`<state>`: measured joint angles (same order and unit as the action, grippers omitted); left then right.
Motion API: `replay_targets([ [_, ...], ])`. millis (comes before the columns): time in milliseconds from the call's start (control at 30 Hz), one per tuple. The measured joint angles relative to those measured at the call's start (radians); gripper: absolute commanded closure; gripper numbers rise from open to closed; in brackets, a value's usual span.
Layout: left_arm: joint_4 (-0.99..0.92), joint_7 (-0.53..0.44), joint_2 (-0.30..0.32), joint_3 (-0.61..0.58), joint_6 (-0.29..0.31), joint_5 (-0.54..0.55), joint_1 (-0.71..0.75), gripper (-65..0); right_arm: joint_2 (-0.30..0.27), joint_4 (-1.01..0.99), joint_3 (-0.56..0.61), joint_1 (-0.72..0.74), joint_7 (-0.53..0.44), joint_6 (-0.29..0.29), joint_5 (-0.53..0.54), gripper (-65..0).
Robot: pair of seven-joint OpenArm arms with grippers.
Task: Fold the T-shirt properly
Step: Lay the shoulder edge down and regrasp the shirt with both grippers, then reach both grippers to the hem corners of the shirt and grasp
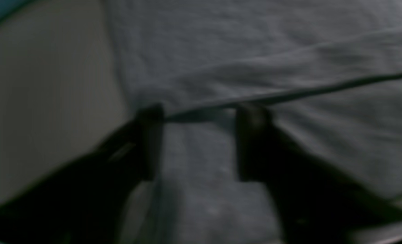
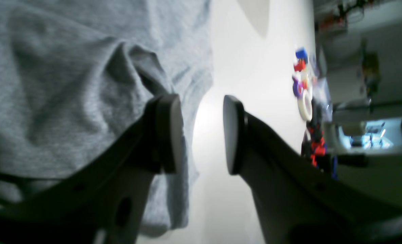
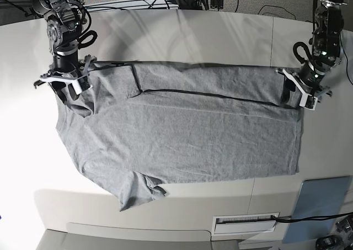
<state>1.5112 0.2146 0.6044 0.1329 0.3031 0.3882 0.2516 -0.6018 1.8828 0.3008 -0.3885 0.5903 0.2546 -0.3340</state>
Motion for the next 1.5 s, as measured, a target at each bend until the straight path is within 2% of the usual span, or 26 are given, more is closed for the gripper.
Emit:
replay_targets([
  [67,0.000,0.012,-0.001,0.000,0.001,0.057,0.014,-0.3,0.031,-0.003,-0.009,-0.004,0.000,0.012,0.009,-10.2],
  [200,0.000,0.017,-0.033,0.002,0.008,0.077,0.049,0.0,0.100,-0.078,-0.075,-0.004,-0.035,0.006,0.082,0.0],
  [267,-0.001,0.021,-0.071,0.002,0.008,0.077,0.064,0.0,0.111,-0.135,-0.114,-0.003,-0.049,-0.006,0.132,0.0],
  [367,-0.005,0.020,-0.125,0.000,-0.004,0.079,0.069,0.0,0.117,-0.198,-0.138,-0.003,-0.063,-0.059,0.183,0.0],
  [433,-0.023,0.016,-0.147,0.000,-0.064,0.082,0.065,0.0,0.121,-0.224,-0.135,-0.002,-0.069,-0.103,0.205,0.0],
  [500,-0.051,-0.002,-0.153,0.003,-0.078,0.093,0.066,0.0,0.122,-0.248,-0.135,-0.002,-0.081,-0.109,0.202,0.0],
  [667,-0.070,-0.006,-0.142,0.006,-0.069,0.107,0.089,0.0,0.119,-0.259,-0.137,-0.031,-0.059,-0.098,0.128,0.0],
  [867,-0.043,-0.049,-0.097,0.013,-0.049,0.129,0.193,0.0,0.117,-0.253,-0.142,-0.115,-0.091,-0.053,0.079,0.0],
  [967,-0.010,-0.077,-0.094,0.017,-0.043,0.091,0.254,0.0,0.116,-0.238,-0.144,-0.169,-0.090,-0.018,0.061,0.0],
  [1233,0.030,-0.140,-0.089,0.020,-0.017,0.014,0.362,0.0,0.114,-0.086,-0.144,-0.359,-0.010,-0.012,0.046,0.0],
  [1367,0.037,-0.172,-0.089,0.035,-0.006,0.018,0.423,0.0,0.115,-0.057,-0.159,-0.438,-0.001,0.012,0.017,0.0],
  [1500,0.039,-0.189,-0.089,0.068,0.014,0.024,0.478,0.0,0.116,-0.056,-0.212,-0.488,0.001,0.007,0.019,0.0],
])
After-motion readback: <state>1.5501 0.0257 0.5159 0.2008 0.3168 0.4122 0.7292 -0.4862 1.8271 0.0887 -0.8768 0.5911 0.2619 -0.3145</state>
